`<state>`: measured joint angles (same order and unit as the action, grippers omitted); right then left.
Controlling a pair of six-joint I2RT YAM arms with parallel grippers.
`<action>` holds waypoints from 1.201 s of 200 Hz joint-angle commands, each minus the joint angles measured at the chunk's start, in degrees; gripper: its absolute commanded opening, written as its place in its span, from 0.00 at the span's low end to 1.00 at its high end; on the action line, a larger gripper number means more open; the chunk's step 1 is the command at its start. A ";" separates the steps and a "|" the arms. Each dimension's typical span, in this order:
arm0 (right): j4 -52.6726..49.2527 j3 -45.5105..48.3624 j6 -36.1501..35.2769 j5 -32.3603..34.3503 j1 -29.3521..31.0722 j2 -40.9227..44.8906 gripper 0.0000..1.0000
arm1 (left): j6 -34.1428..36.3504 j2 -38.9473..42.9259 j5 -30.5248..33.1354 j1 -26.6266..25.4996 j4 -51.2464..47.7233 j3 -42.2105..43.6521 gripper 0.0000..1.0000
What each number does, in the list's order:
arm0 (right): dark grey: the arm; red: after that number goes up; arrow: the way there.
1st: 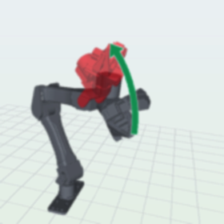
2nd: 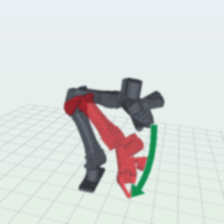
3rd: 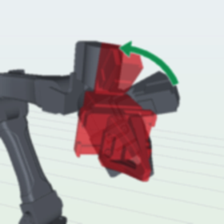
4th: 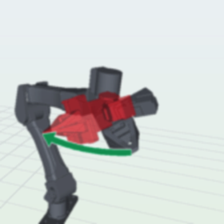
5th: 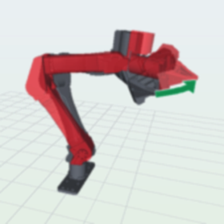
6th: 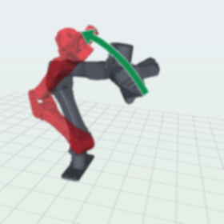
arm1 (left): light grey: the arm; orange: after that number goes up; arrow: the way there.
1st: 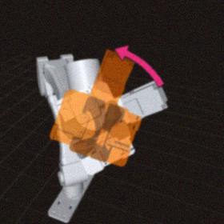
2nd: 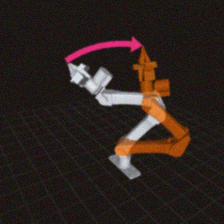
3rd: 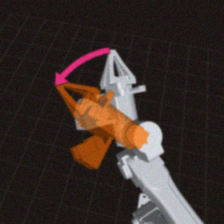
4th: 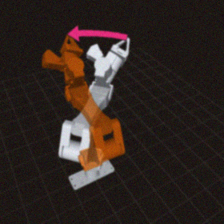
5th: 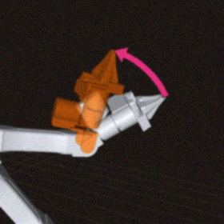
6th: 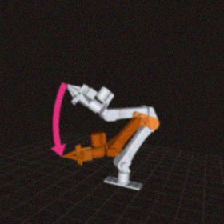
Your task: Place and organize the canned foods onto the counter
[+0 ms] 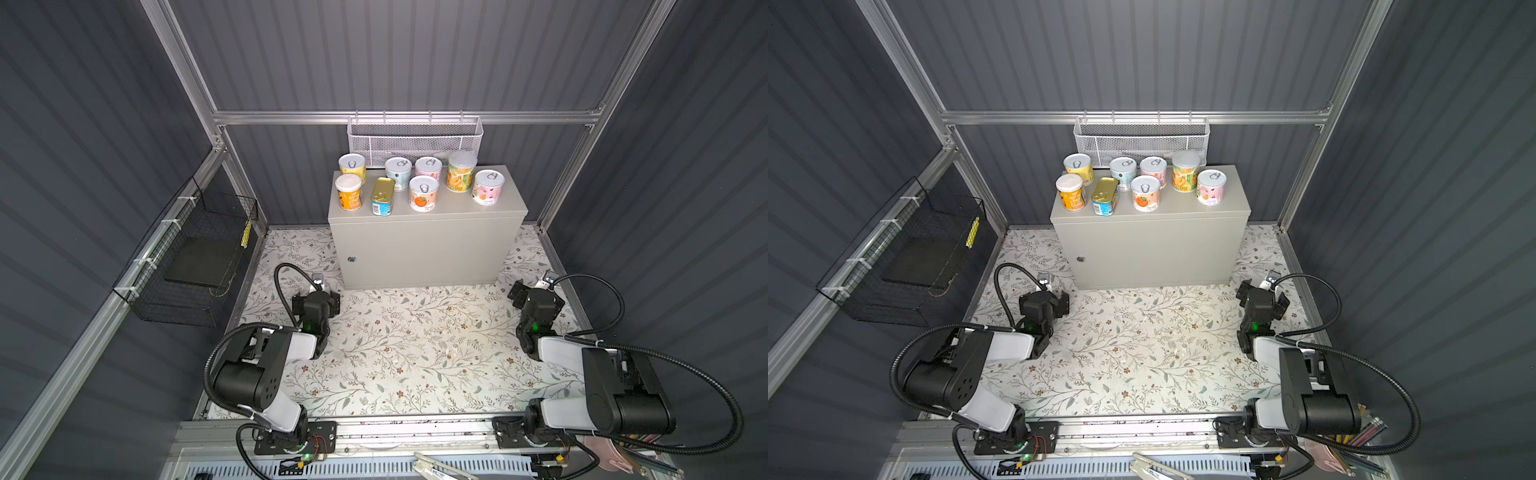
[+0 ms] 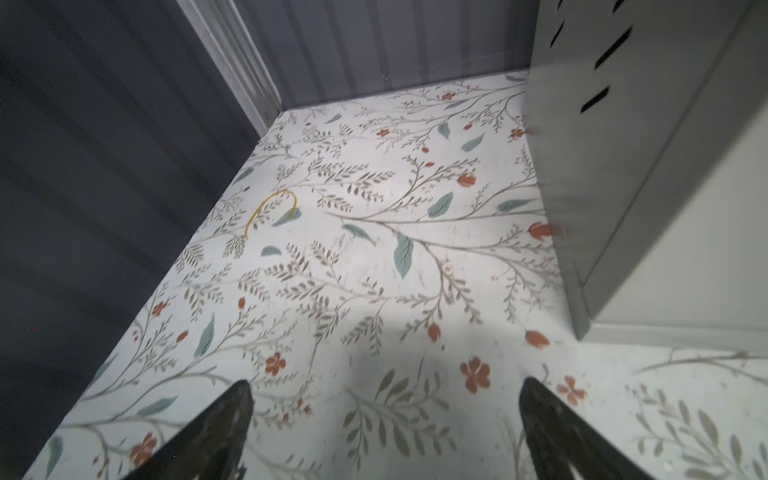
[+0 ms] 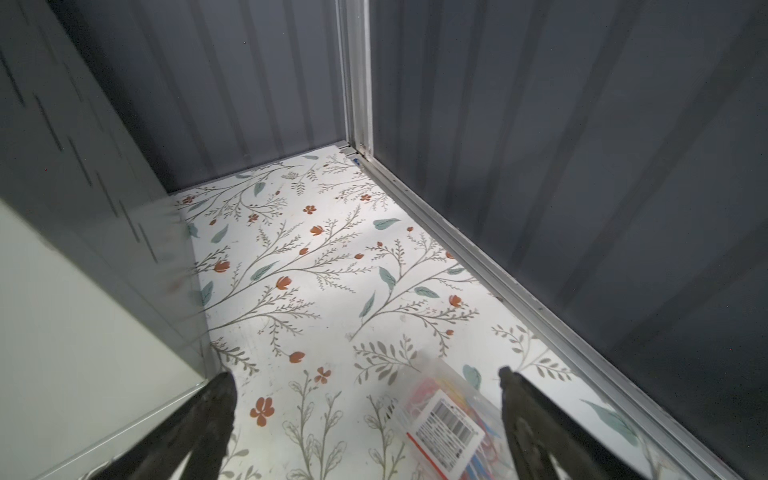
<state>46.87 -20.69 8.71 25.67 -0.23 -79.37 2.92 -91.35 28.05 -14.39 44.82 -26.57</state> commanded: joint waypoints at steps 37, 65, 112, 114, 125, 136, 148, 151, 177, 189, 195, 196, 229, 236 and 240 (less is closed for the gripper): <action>3.75 1.18 -1.85 -6.10 -0.60 -0.08 0.99 | 3.88 -11.13 -1.87 2.69 36.63 10.54 1.00; 3.03 0.39 -2.45 -12.38 -1.77 -0.93 0.99 | 2.09 -8.20 -2.59 3.21 24.74 6.96 1.00; 9.74 3.21 -2.69 -14.65 -2.41 -3.60 0.99 | 1.14 -7.29 -4.31 3.97 17.72 4.34 1.00; 10.96 3.49 -2.83 -14.57 -2.41 -4.08 0.99 | 1.13 -7.34 -4.32 4.01 17.79 4.33 1.00; 13.75 4.36 -2.90 -14.45 -2.32 -4.32 0.99 | 1.43 -7.70 -4.19 4.02 18.80 4.22 1.00; 10.47 3.71 -2.56 -14.49 -2.32 -3.25 0.99 | 1.02 -7.57 -4.05 4.07 17.36 3.81 1.00; 12.47 3.88 -3.07 -14.59 -2.23 -4.25 0.99 | 1.00 -7.69 -3.96 4.12 17.01 3.45 1.00; 13.10 4.10 -3.13 -14.71 -2.23 -4.29 0.99 | 0.90 -7.61 -3.95 4.14 16.93 3.45 1.00; 14.33 5.03 -3.17 -14.94 -2.14 -4.07 0.99 | 0.86 -7.61 -3.92 4.24 17.02 3.53 1.00; 14.21 4.97 -3.18 -14.89 -2.14 -4.05 0.99 | 0.86 -7.61 -3.97 4.26 17.06 3.54 1.00; 13.45 4.58 -3.09 -14.80 -2.13 -4.03 0.99 | 0.86 -7.57 -3.89 4.20 17.14 3.54 1.00; 13.30 4.50 -3.09 -14.79 -2.14 -4.03 0.99 | 0.86 -7.55 -3.89 4.24 17.14 3.54 1.00; 11.76 3.64 -3.30 -14.95 -2.14 -4.12 0.99 | 0.90 -7.66 -3.36 4.26 18.10 3.97 1.00; 11.51 3.51 -3.26 -14.95 -2.14 -4.10 0.99 | 0.87 -7.68 -3.35 4.28 18.07 3.98 1.00; 11.44 3.46 -3.26 -14.94 -2.14 -4.11 0.99 | 0.84 -7.70 -3.36 4.24 18.09 3.98 1.00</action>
<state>58.26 -16.29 5.96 10.90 -2.37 -83.20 4.34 -99.50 24.36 -10.44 61.73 -22.13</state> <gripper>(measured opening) 0.989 0.997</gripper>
